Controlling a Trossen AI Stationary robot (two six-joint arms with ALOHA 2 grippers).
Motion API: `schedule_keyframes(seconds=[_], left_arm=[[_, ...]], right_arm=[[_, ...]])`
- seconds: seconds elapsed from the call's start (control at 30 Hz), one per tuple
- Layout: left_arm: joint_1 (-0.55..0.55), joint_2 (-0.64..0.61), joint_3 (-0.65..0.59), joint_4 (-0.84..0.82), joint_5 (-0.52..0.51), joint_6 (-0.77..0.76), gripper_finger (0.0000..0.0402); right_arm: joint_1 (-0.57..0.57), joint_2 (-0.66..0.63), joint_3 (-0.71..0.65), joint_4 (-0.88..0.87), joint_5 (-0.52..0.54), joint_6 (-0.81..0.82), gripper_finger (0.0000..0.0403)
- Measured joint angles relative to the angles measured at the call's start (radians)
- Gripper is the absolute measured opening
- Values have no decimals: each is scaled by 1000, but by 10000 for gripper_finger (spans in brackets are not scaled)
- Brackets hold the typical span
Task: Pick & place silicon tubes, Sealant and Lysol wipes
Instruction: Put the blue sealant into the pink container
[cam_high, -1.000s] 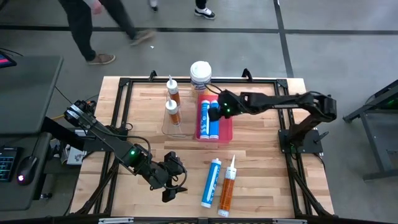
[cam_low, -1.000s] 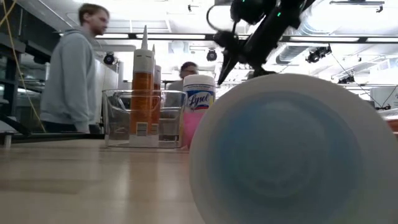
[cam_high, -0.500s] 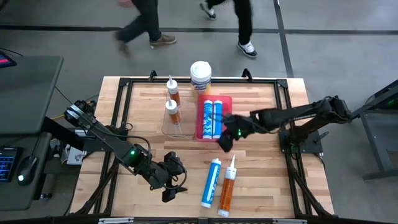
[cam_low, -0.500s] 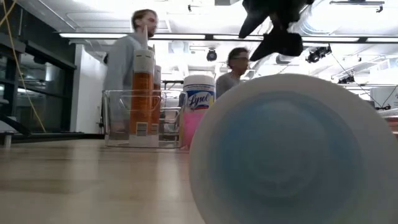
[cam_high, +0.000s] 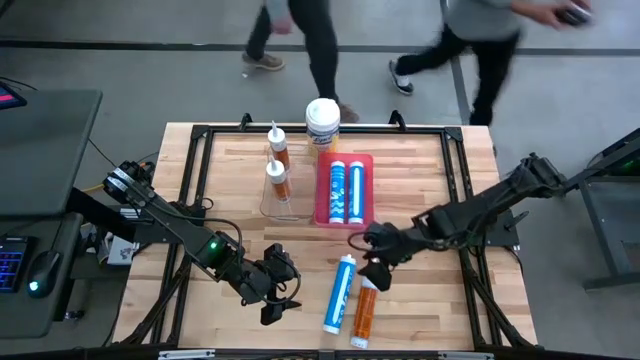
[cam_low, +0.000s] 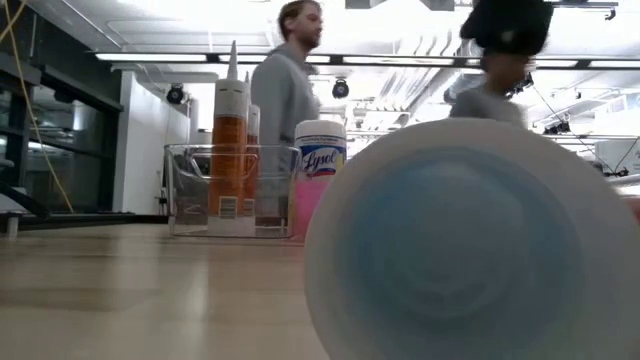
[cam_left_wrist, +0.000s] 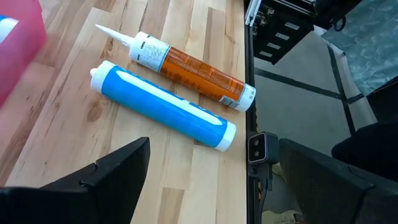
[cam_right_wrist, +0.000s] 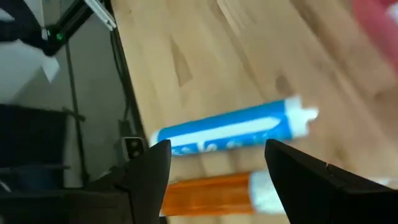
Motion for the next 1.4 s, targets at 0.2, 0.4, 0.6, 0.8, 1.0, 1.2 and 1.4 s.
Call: schedule_keyframes(seconds=[0.2, 0.4, 0.6, 0.8, 1.0, 1.2, 1.4], left_arm=[[0, 0, 0, 0, 0, 0, 346], [0, 0, 0, 0, 0, 0, 346], [0, 0, 0, 0, 0, 0, 346], [0, 0, 0, 1, 0, 0, 346], [0, 0, 0, 2, 0, 0, 346], [0, 0, 0, 2, 0, 0, 346], [0, 0, 0, 3, 0, 0, 346]], right_arm=[[96, 6, 0, -2, 183, 300, 255], [150, 70, 0, 47, 251, 495, 256], [148, 163, 4, 140, 191, 534, 256], [131, 255, 63, 136, 200, 588, 255], [117, 328, 141, 44, 212, 728, 256], [116, 389, 227, -127, 225, 857, 257], [97, 459, 292, -160, 187, 925, 255]])
